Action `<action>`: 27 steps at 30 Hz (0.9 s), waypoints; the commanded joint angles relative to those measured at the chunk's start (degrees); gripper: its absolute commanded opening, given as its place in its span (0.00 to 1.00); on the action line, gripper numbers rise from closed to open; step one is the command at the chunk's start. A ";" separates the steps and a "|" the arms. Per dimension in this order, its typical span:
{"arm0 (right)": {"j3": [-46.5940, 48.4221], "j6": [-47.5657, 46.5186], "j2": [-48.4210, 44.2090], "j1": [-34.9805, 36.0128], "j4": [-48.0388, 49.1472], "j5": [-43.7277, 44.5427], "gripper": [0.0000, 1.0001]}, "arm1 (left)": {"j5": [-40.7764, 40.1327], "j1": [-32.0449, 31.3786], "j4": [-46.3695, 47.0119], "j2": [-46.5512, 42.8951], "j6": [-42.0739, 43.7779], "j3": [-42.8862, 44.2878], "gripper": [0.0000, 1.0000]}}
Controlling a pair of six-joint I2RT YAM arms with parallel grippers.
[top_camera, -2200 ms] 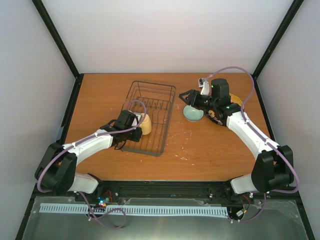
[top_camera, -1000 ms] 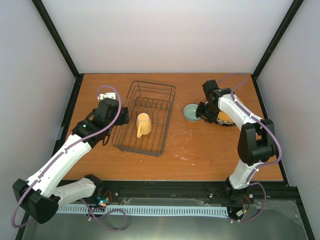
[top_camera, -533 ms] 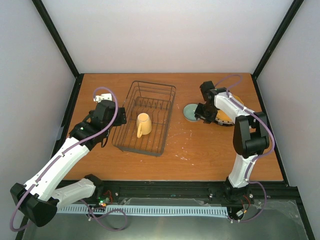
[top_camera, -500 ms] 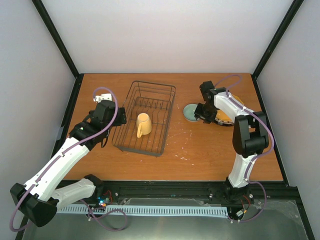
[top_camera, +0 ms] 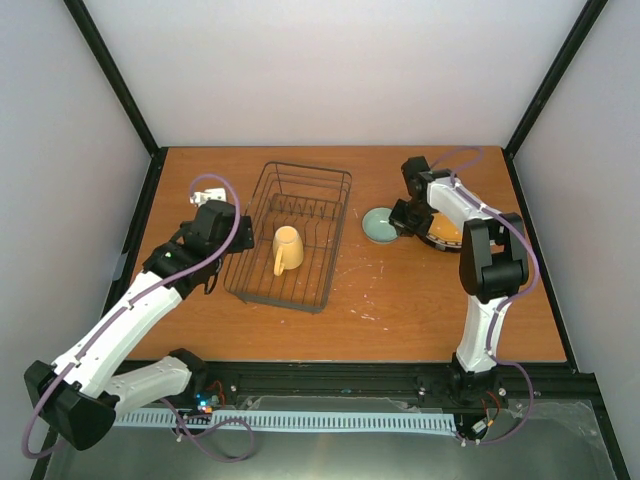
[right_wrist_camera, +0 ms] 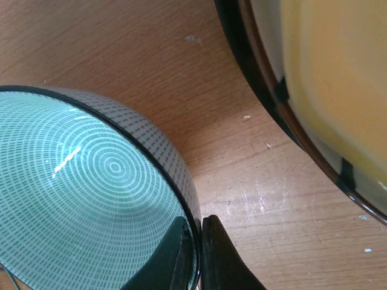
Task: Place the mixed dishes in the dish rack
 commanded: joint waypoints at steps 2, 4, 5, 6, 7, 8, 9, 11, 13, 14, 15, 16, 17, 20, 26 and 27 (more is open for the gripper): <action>-0.07 -0.76 0.81 0.00 0.10 -0.43 0.03 | -0.42 -0.24 0.80 0.41 -1.31 0.05 1.00; -0.10 -1.09 -0.36 0.02 0.52 -2.03 0.03 | 0.81 -0.24 1.56 0.41 -1.40 0.26 1.00; -0.08 -1.14 -1.29 -0.03 0.89 -2.81 0.03 | 1.55 -0.20 2.00 0.41 -1.31 0.39 1.00; -0.06 -1.17 -2.33 0.05 1.27 -3.42 0.03 | 2.18 -0.22 2.64 0.39 -1.37 0.44 1.00; 0.13 -1.15 -3.44 0.00 1.56 -4.13 0.03 | 3.06 -0.19 3.47 0.34 -1.19 0.57 1.00; 0.42 -1.18 -4.49 -0.07 1.93 -5.17 0.03 | 4.32 -0.23 4.31 0.31 -1.07 0.69 1.00; 0.69 -1.20 -5.51 -0.08 2.32 -6.51 0.03 | 5.84 -0.24 5.26 0.31 -1.00 0.78 1.00; 1.61 -1.16 -7.15 -0.18 2.97 -9.61 0.03 | 9.24 -0.24 7.37 0.39 -1.43 1.03 1.00; 1.85 -0.74 -8.62 -0.66 4.18 -13.75 0.03 | 13.51 -0.24 9.53 0.49 -2.55 1.11 1.00; 1.76 -0.39 -9.72 -0.95 4.79 -15.71 0.03 | 15.24 -0.19 10.69 0.63 -3.27 0.96 1.00; 1.64 -0.25 -10.26 -1.18 5.33 -17.22 0.03 | 16.62 -0.18 11.59 0.74 -4.22 0.71 1.00; 1.61 -0.07 -10.91 -1.44 5.86 -18.98 0.03 | 18.31 -0.14 12.53 0.85 -4.99 0.34 1.00; 1.60 -0.02 -11.66 -1.82 6.27 -21.87 0.03 | 20.20 -0.03 13.80 0.93 -5.45 -0.09 1.00; 0.55 0.53 -13.43 -3.35 9.11 -30.78 0.03 | 26.17 0.61 17.07 1.69 -7.55 -1.57 1.00; -3.99 6.03 -17.83 -5.79 20.86 -51.75 0.03 | 48.96 7.93 33.48 1.88 -16.55 -8.16 1.00; -4.11 6.29 -18.29 -5.90 21.49 -54.56 0.03 | 52.12 8.77 37.94 1.90 -18.36 -9.52 0.99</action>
